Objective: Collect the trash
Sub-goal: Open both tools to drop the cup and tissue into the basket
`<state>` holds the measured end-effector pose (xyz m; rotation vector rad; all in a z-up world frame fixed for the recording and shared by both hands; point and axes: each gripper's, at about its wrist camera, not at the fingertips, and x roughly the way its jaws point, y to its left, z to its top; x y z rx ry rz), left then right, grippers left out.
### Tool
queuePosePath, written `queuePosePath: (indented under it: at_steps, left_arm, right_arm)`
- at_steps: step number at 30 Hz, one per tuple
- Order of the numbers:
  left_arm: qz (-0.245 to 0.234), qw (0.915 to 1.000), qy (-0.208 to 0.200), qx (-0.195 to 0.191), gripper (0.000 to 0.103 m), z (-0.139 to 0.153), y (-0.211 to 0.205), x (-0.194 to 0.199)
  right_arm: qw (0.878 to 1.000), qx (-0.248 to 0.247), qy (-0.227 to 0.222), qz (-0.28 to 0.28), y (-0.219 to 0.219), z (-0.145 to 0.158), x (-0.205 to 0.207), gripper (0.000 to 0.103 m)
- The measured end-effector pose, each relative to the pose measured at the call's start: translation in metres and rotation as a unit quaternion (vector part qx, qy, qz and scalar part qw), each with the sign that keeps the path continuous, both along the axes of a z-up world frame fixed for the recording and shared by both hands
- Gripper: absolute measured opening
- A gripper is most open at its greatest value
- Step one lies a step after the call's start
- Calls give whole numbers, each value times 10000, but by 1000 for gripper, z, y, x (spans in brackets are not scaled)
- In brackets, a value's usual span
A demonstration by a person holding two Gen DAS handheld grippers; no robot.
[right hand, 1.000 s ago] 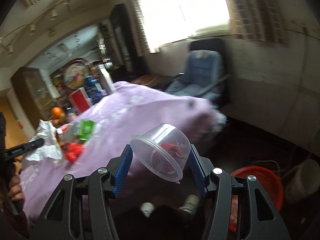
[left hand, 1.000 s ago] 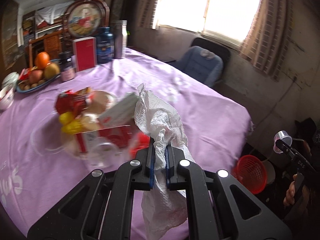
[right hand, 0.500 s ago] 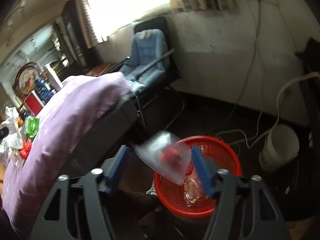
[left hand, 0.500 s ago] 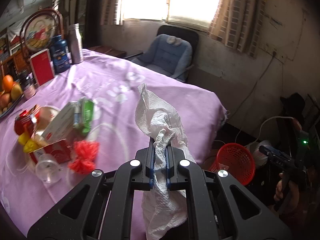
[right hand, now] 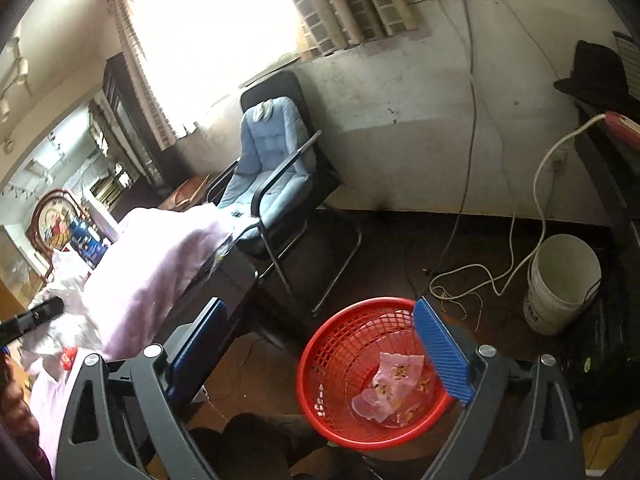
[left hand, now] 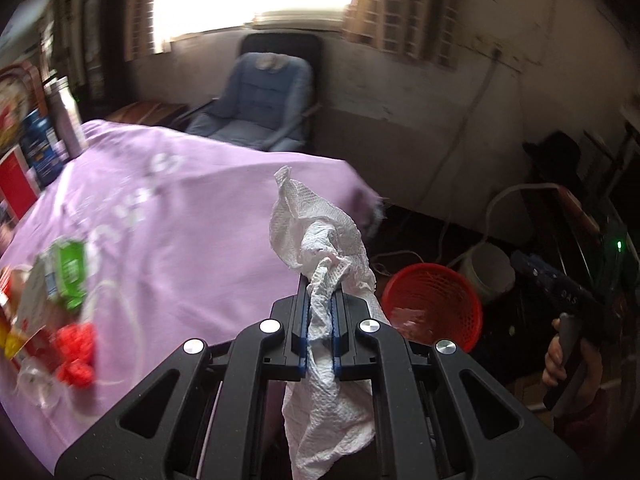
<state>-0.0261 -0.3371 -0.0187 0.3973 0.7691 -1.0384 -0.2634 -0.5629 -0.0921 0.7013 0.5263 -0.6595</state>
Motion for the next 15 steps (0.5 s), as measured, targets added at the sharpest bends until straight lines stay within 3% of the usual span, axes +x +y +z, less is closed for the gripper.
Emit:
queuePosePath:
  at_steps: [9, 15]
  left_arm:
    - [-910, 9944, 291, 447, 10, -44, -92, -48]
    - [-1495, 9835, 538, 862, 13, -94, -144, -88]
  right_arm:
    - [9988, 41, -255, -414, -23, 1, -38, 92]
    - [9974, 221, -478, -494, -37, -6, -53, 93]
